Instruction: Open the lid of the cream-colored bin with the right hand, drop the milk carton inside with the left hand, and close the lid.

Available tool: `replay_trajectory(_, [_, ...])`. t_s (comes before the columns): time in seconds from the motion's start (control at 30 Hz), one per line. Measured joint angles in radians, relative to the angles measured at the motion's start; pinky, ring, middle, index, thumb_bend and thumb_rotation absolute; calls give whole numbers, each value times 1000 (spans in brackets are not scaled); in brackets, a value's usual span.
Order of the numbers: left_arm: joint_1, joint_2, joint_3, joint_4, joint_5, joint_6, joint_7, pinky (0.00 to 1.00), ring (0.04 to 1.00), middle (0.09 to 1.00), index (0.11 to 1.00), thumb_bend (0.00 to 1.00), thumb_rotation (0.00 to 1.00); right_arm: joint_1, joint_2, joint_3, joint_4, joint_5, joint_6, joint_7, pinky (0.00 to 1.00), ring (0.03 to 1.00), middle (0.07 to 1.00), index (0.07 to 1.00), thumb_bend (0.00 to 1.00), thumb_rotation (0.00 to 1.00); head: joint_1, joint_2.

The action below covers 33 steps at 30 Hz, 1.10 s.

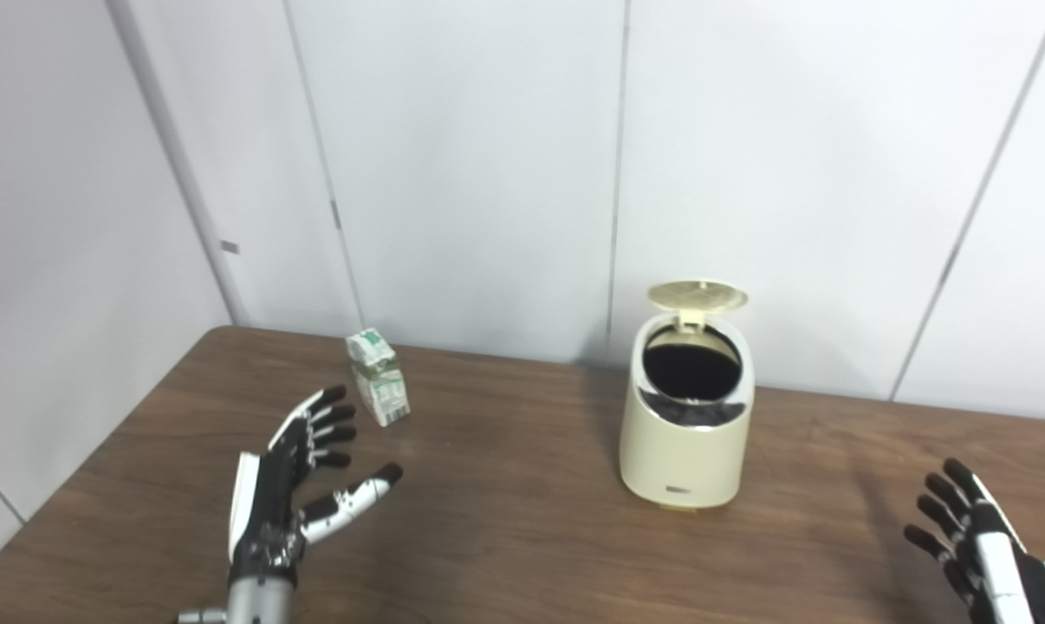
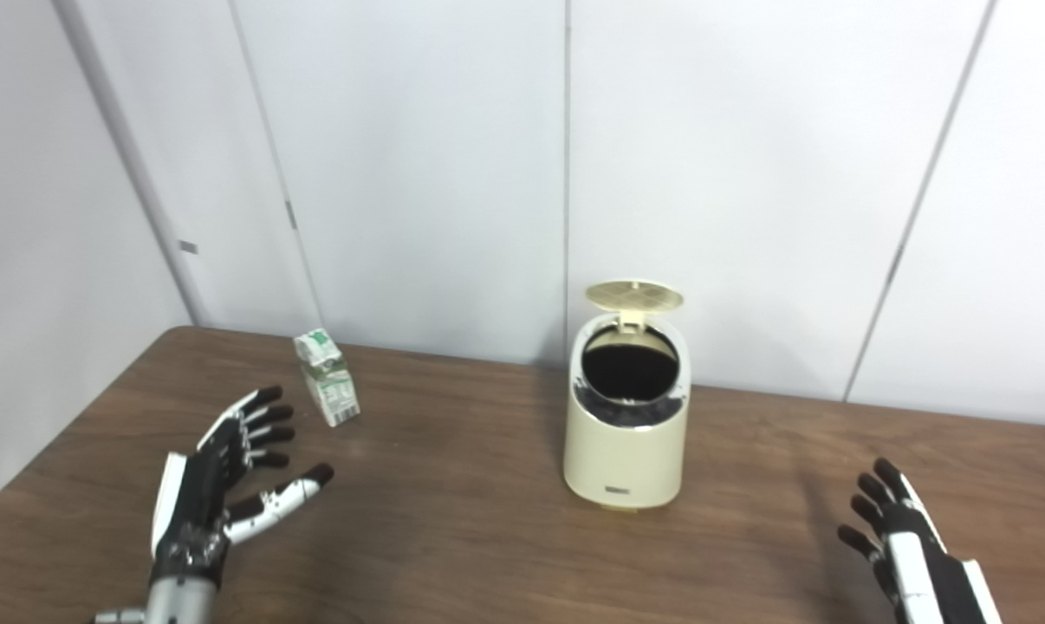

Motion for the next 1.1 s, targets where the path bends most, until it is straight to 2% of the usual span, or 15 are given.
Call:
replay_trajectory(0.07, [-16, 29, 0, 0, 41, 37, 0, 684, 771, 845, 891, 848, 217, 4, -1, 2, -7, 1, 11, 0, 809, 918, 927, 926, 608, 898, 0, 0])
replay_trajectory(0.2, [-62, 86, -7, 19, 103, 88, -3, 760, 866, 921, 916, 858, 263, 6, -4, 8, -31, -15, 35, -2, 819, 919, 928, 928, 605, 911, -5, 6])
replay_trajectory(0.27, [-92, 112, -12, 43, 121, 116, -8, 816, 899, 943, 947, 875, 265, 7, -6, 10, -42, -19, 45, -2, 816, 918, 927, 927, 599, 911, -5, 6])
replay_trajectory(0.4, [-151, 147, -27, 97, 125, 150, -28, 835, 938, 995, 997, 890, 244, 15, -9, 13, -65, -32, 69, -2, 806, 908, 918, 921, 563, 929, 0, 8])
replay_trajectory(0.57, [-209, 173, -54, 179, 124, 149, -45, 805, 937, 993, 1000, 927, 256, 17, -9, 15, -76, -33, 97, -2, 828, 921, 928, 929, 570, 921, 2, 11])
replay_trajectory(0.7, [-240, 182, -79, 237, 129, 165, -51, 857, 946, 976, 1000, 947, 240, 19, -9, 18, -93, -34, 106, -2, 851, 932, 940, 942, 544, 951, -2, 14])
replay_trajectory(0.87, [-302, 217, -116, 312, 133, 222, -84, 907, 976, 995, 1000, 962, 205, 21, -5, 18, -96, -33, 109, -7, 838, 920, 927, 933, 528, 937, 0, 15])
replay_trajectory(0.97, [-339, 240, -141, 336, 140, 243, -96, 885, 979, 990, 998, 982, 198, 22, -3, 18, -97, -33, 109, -7, 841, 923, 932, 933, 552, 923, 2, 17])
replay_trajectory(1.07, [-385, 260, -173, 378, 164, 267, -104, 834, 957, 975, 988, 995, 185, 23, -3, 18, -100, -32, 109, -7, 842, 922, 932, 932, 532, 924, 3, 18])
replay_trajectory(1.1, [-395, 265, -182, 389, 171, 269, -107, 792, 920, 956, 972, 998, 176, 24, -3, 18, -103, -32, 109, -7, 847, 926, 935, 933, 523, 922, 3, 20])
